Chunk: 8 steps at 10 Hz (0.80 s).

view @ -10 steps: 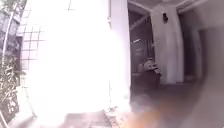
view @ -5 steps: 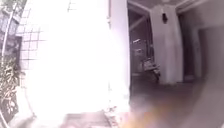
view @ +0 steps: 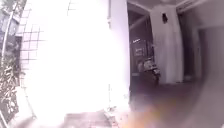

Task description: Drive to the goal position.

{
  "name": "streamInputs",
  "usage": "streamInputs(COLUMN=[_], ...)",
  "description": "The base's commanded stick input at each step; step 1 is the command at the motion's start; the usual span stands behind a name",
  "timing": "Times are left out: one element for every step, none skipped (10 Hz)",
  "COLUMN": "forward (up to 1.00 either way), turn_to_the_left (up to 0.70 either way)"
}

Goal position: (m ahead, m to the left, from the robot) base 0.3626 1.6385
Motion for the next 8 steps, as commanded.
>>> streamInputs(forward=[0.0, 0.0, 0.0, 0.0, 0.0, 0.0, 0.0, 0.0], turn_to_the_left=[-0.45, -0.45, -0.45, -0.45, -0.45, -0.45, -0.45, -0.45])
